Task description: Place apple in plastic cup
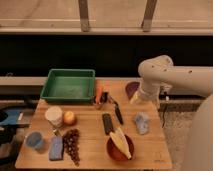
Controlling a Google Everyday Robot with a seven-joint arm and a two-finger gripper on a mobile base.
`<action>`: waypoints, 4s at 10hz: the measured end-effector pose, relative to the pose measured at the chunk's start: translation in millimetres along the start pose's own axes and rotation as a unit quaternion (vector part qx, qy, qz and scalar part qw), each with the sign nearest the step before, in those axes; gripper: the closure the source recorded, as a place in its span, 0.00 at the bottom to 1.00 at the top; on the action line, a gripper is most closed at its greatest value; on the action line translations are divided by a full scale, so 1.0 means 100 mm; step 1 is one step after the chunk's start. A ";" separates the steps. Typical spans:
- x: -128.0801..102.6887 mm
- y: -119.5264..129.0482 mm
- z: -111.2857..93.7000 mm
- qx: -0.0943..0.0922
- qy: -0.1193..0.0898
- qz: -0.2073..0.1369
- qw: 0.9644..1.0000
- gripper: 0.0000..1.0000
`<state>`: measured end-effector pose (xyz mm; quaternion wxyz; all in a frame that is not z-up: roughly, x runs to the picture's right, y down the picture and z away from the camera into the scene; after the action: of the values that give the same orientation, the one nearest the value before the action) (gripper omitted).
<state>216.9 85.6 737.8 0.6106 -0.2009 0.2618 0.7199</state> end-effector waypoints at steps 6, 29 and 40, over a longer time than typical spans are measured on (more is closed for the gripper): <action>0.00 0.00 0.00 0.000 0.000 0.000 1.000 0.20; 0.09 1.80 -0.26 -0.012 -0.036 -0.205 0.978 0.20; 0.78 2.93 -0.31 -0.048 -0.031 -0.369 0.928 0.20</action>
<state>-86.3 92.1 704.5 0.8306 -0.2903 0.1153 0.4609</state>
